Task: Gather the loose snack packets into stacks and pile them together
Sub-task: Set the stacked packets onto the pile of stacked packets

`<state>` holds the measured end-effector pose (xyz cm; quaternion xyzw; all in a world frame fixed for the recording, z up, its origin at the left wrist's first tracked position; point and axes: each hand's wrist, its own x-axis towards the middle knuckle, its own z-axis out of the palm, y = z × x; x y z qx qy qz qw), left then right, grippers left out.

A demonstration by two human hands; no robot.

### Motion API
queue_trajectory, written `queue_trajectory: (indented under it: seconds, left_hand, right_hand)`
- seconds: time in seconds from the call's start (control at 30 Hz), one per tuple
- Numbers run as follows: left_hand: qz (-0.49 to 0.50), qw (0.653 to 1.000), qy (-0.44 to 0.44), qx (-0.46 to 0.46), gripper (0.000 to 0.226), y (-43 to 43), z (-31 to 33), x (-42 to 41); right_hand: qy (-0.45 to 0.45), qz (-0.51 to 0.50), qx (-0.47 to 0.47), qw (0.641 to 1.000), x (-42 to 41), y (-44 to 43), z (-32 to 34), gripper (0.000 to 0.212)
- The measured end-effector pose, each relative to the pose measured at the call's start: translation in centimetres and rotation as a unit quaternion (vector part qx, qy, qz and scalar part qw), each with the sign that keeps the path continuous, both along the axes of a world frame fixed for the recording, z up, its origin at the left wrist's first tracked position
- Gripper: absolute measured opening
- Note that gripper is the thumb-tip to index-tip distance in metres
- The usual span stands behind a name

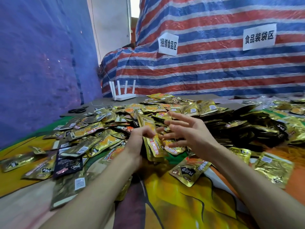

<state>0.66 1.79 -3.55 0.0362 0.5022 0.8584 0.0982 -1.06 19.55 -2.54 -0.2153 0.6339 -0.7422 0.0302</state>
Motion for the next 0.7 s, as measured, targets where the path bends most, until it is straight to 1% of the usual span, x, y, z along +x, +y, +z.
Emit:
queue_trajectory:
  seconds: [0.03, 0.1, 0.13, 0.23, 0.27, 0.3, 0.37, 0.4, 0.5, 0.53, 0.63, 0.7]
  left_hand:
    - [0.054, 0.998, -0.014, -0.002, 0.046, 0.1, 0.0, -0.1]
    - [0.158, 0.987, -0.016, -0.006, 0.049, 0.2, -0.1, -0.4]
    - [0.194, 0.981, -0.010, -0.006, 0.046, 0.1, -0.2, -0.5]
    - [0.257, 0.966, -0.001, 0.036, 0.027, 0.4, 0.2, -0.5]
    - [0.269, 0.962, 0.002, 0.053, 0.028, 0.3, 0.4, -0.5]
    - [0.279, 0.958, 0.008, 0.073, 0.035, 0.3, 0.5, -0.6]
    - [0.303, 0.947, 0.022, 0.106, 0.057, 0.2, 0.6, -0.7]
    - [0.316, 0.941, 0.031, 0.120, 0.062, 0.2, 0.8, -0.7]
    - [0.349, 0.922, 0.043, 0.159, 0.052, 0.4, 1.2, -0.7]
    - [0.348, 0.921, 0.040, 0.167, 0.053, 0.3, 1.2, -0.7]
    - [0.299, 0.941, 0.015, 0.160, 0.053, 0.4, 1.2, -0.3]
    - [0.268, 0.953, 0.007, 0.143, 0.059, 0.7, 1.1, 0.2]
  right_hand:
    - [0.008, -0.016, 0.024, 1.000, 0.0, -0.1, -0.3, 0.052]
    - [0.021, -0.039, 0.046, 0.998, 0.2, -0.5, -0.6, 0.055]
    - [0.029, -0.049, 0.055, 0.997, 0.3, -0.9, -0.8, 0.057]
    - [0.053, -0.064, 0.076, 0.994, 0.9, -2.3, -1.3, 0.063]
    - [0.059, -0.061, 0.073, 0.994, 1.1, -2.8, -1.5, 0.063]
    - [0.063, -0.059, 0.069, 0.994, 1.4, -3.3, -1.6, 0.062]
    - [0.069, -0.068, 0.065, 0.993, 1.8, -4.0, -1.8, 0.061]
    - [0.070, -0.075, 0.063, 0.993, 1.9, -4.3, -1.8, 0.060]
    - [0.073, -0.081, 0.062, 0.992, 2.4, -4.8, -1.9, 0.060]
    - [0.076, -0.077, 0.057, 0.993, 2.5, -4.9, -2.0, 0.059]
    - [0.101, -0.059, 0.022, 0.993, 2.8, -5.2, -2.0, 0.052]
    - [0.126, -0.068, 0.024, 0.989, 3.0, -5.2, -1.8, 0.050]
